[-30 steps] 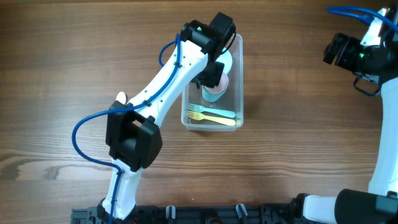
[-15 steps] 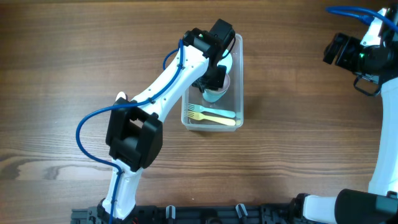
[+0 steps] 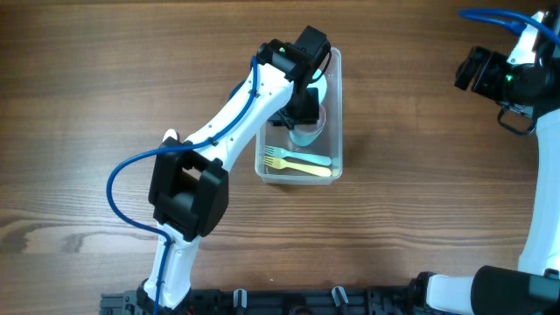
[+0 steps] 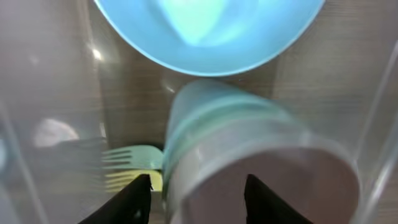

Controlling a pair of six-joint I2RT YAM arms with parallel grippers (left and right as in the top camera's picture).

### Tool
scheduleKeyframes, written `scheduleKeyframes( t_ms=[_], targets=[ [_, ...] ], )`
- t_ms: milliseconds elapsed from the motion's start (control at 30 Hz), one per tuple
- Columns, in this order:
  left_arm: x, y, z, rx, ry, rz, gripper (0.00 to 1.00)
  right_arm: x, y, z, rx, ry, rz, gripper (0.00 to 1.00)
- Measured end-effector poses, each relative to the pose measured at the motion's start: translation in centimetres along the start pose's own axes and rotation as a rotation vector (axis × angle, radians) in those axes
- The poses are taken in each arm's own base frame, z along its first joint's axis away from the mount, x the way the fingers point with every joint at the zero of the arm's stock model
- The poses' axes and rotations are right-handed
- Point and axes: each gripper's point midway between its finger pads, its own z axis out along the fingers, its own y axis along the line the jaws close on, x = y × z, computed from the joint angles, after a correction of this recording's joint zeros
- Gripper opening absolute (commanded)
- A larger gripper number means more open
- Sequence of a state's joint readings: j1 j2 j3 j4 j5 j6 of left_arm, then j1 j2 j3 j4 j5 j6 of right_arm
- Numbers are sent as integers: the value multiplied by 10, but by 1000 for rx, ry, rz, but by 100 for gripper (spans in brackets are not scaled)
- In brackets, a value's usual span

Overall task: Pack container
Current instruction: 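Lower the pink cup onto the stacked cups in the container, then grasp the light-blue fork on the table with the left gripper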

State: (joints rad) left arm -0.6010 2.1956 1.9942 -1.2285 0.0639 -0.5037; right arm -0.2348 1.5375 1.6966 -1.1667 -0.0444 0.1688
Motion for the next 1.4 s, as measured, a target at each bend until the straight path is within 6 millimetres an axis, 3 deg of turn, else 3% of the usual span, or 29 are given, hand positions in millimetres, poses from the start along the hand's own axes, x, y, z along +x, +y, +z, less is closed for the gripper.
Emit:
scheduleKeyframes(
  t_ms=[167, 233, 267, 367, 433, 467, 567, 633, 700, 733, 867, 1167, 1267, 1300, 1400],
  targets=[
    [-1, 14, -2, -50, -2, 44, 55, 0, 0, 0, 0, 0, 0, 100],
    [-7, 20, -19, -46, -43, 35, 57, 0, 0, 0, 0, 0, 0, 100],
    [-11, 22, -34, -35, -76, 29, 58, 0, 0, 0, 0, 0, 0, 100],
    [-19, 37, -106, 18, -227, 10, 66, 0, 0, 0, 0, 0, 0, 100],
    [-15, 60, -159, 31, -325, -22, 68, 0, 0, 0, 0, 0, 0, 100],
    [-11, 75, -178, 22, -356, -47, 68, 0, 0, 0, 0, 0, 0, 100],
    [8, 135, -209, -52, -361, -152, 66, 0, 0, 0, 0, 0, 0, 100],
    [20, 168, -212, -105, -313, -216, 66, 0, 0, 0, 0, 0, 0, 100],
    [36, 199, -210, -160, -237, -271, 100, 0, 0, 0, 0, 0, 0, 100],
    [41, 221, -211, -186, -214, -314, 100, 0, 0, 0, 0, 0, 0, 100],
    [41, 252, -215, -206, -221, -400, 100, 0, 0, 0, 0, 0, 0, 100],
    [34, 257, -217, -199, -249, -412, 99, 0, 0, 0, 0, 0, 0, 100],
    [31, 255, -217, -184, -256, -391, 91, 0, 0, 0, 0, 0, 0, 100],
    [31, 253, -213, -179, -245, -368, 91, 0, 0, 0, 0, 0, 0, 100],
    [30, 238, -165, -172, -157, -244, 89, 0, 0, 0, 0, -1, 0, 100]
  ],
)
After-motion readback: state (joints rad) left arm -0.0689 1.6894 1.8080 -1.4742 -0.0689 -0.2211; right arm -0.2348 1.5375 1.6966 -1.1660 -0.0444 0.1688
